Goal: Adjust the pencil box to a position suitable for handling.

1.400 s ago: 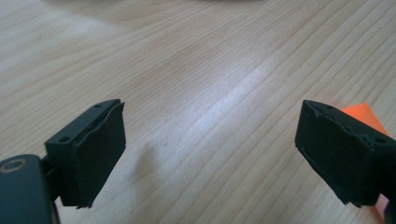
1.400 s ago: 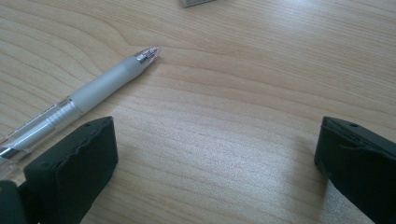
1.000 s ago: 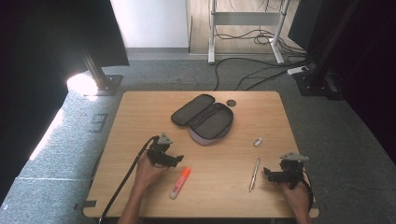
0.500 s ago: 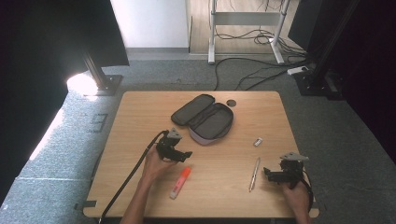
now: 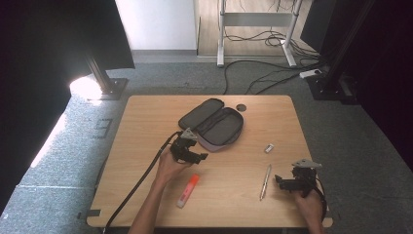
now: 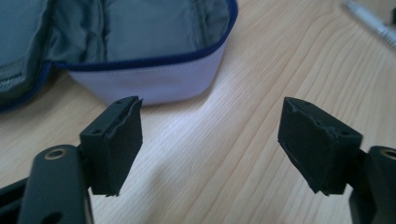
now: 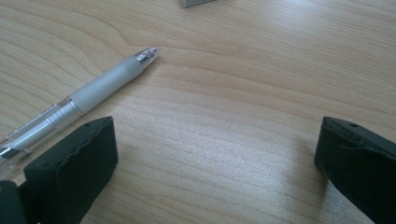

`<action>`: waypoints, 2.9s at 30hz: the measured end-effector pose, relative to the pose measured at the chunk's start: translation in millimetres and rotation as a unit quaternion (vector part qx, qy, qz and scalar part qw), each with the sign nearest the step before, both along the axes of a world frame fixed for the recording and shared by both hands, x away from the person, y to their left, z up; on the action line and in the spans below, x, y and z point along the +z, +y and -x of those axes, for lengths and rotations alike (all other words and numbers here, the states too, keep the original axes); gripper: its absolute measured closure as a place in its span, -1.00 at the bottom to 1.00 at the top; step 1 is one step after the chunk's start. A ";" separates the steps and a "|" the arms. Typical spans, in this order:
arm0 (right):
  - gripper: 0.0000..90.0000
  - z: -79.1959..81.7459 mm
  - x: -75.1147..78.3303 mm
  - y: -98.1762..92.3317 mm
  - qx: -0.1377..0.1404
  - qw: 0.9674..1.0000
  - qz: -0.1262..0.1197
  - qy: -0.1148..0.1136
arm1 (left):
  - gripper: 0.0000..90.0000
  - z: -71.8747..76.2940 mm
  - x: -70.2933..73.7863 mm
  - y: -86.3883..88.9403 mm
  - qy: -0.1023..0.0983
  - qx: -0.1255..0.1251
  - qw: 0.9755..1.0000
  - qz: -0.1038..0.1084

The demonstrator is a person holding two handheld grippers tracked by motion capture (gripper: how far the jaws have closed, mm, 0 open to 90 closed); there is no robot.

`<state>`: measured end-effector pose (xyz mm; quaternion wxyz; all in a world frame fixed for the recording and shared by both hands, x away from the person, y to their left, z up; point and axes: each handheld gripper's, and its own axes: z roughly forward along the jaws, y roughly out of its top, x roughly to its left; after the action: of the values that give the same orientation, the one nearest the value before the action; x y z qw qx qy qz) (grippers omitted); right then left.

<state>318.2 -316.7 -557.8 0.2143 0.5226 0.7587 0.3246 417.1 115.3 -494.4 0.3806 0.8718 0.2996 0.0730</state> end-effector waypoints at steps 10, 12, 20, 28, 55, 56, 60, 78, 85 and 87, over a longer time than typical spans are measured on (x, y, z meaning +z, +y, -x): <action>-1.00 0.0 0.0 0.0 0.000 1.000 0.000 0.000 | -0.40 -9.0 8.7 -15.8 -0.012 -0.013 1.000 -0.006; -1.00 0.0 0.0 0.0 0.000 1.000 0.000 0.000 | -0.37 -10.6 9.7 -19.8 -0.011 -0.022 1.000 -0.004; -1.00 0.0 0.0 0.0 0.000 1.000 0.000 0.000 | -0.26 -18.8 8.6 -37.5 -0.010 -0.033 0.999 -0.010; -1.00 0.0 0.0 -0.1 0.000 1.000 0.000 0.000 | -0.18 -28.8 4.5 -51.6 -0.010 -0.035 0.999 -0.028; -1.00 0.0 0.0 0.0 0.000 1.000 0.000 0.000 | 0.71 -43.9 -14.6 -64.1 0.000 -0.041 0.998 -0.046; -1.00 0.0 0.0 -0.1 0.000 1.000 0.000 0.000 | 0.76 -43.4 -14.9 -64.4 0.000 -0.043 0.998 -0.047; -1.00 0.0 0.0 0.0 0.000 1.000 0.000 0.000 | 0.89 -40.5 -15.5 -66.2 -0.002 -0.048 0.998 -0.049; -1.00 0.0 0.0 0.0 0.000 1.000 0.000 0.000 | 0.95 -14.7 -14.4 -83.1 -0.001 -0.083 0.996 -0.037; -1.00 0.0 0.0 -0.1 0.000 1.000 0.000 0.000 | 0.95 -4.3 -13.3 -86.6 -0.003 -0.090 0.995 -0.033; -1.00 0.0 0.0 -0.1 0.000 1.000 0.000 0.000 | 0.95 -1.9 -13.8 -87.1 -0.002 -0.092 0.995 -0.031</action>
<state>318.2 -316.7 -557.8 0.2143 0.5224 0.7589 0.3244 419.0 28.2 -508.2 0.3592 0.9069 0.2147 0.0484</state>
